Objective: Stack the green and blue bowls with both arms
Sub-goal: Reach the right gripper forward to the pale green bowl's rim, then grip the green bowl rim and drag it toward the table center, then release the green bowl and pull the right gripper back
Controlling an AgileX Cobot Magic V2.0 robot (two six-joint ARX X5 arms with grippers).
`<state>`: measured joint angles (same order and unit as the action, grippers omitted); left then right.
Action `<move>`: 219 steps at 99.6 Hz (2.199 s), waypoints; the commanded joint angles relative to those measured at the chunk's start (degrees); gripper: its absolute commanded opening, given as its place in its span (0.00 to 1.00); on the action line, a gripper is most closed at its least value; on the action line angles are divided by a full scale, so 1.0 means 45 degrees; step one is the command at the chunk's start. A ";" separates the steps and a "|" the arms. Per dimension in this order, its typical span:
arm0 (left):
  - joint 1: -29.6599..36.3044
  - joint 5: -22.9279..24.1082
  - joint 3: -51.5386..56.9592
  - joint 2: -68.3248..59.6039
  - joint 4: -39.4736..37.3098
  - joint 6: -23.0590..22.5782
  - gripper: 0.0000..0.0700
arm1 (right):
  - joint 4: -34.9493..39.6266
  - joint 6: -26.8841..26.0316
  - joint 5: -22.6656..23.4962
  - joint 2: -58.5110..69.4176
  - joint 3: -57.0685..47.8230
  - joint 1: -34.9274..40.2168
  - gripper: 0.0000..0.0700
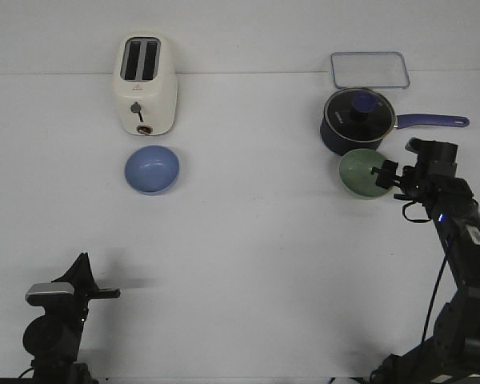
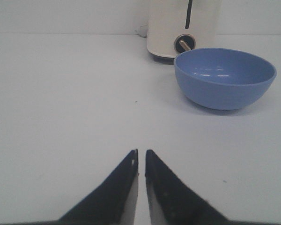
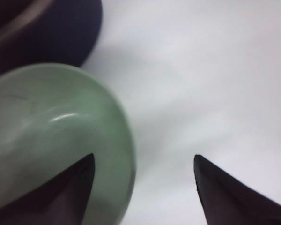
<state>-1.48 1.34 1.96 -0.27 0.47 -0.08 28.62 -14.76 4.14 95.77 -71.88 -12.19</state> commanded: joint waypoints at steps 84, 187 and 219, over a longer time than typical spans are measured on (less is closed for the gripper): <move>0.0005 -0.0010 -0.0257 0.0019 -0.0126 0.0078 0.02 | 0.1214 -0.0257 0.2754 -0.5605 0.1642 0.2871 0.01; 0.0005 -0.0010 -0.0257 0.0019 -0.0126 0.0078 0.02 | -0.0325 -0.2798 -0.0593 -0.4673 0.6169 1.1910 0.43; 0.0005 -0.0010 -0.0257 0.0019 -0.0126 0.0078 0.02 | -0.0228 -0.1836 -0.1957 -0.7543 0.6169 1.1929 0.56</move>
<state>-1.48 1.34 1.96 -0.27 0.47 -0.08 27.62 -25.30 -2.94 65.91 -43.77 40.84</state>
